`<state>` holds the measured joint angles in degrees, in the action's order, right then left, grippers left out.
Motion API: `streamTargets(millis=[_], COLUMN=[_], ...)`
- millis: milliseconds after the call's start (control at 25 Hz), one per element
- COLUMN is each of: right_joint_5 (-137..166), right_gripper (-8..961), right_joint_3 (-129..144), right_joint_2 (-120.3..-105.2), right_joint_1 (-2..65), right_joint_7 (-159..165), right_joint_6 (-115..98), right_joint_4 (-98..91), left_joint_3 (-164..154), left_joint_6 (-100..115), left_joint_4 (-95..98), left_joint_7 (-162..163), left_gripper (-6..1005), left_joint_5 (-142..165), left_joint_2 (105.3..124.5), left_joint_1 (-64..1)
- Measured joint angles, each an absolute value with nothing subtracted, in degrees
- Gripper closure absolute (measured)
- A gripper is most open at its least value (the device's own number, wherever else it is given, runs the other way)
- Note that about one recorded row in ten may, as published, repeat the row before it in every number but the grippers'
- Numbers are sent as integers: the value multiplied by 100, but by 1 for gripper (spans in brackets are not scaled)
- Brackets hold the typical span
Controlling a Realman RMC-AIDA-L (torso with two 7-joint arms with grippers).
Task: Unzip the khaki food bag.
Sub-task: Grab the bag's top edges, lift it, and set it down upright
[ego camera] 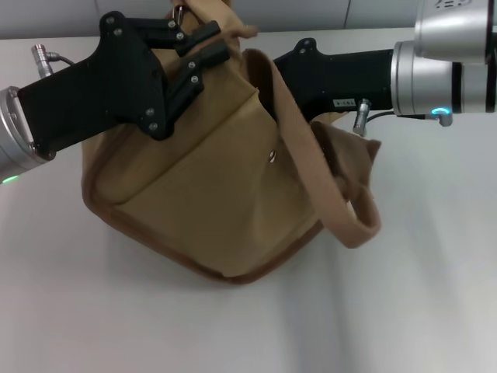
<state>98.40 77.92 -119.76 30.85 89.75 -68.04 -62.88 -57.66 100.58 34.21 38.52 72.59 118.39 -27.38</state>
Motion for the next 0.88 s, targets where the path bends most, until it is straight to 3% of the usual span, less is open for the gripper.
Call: streamTargets(millis=[240, 440, 880], right_joint_5=[9202, 8844, 8485], right_gripper=[900, 954, 942], right_joint_3=[7659, 7062, 6542], right_joint_2=[-11964, -11942, -11925], right_joint_1=[2712, 2494, 2234], right_joint_7=[8699, 8558, 8391], right_joint_6=[-6915, -7555, -8169], right_joint_4=[-6286, -6170, -5874], left_joint_3=[-5724, -5700, -5681], left_joint_6=[10059, 10035, 10018], left_joint_4=[3390, 3371, 3357], left_joint_7=[3849, 3849, 3850], left_gripper=[881, 879, 875], left_joint_5=[7220, 7215, 7171], left_joint_2=[11841, 11856, 11852], left_joint_1=[-2709, -2704, -2712])
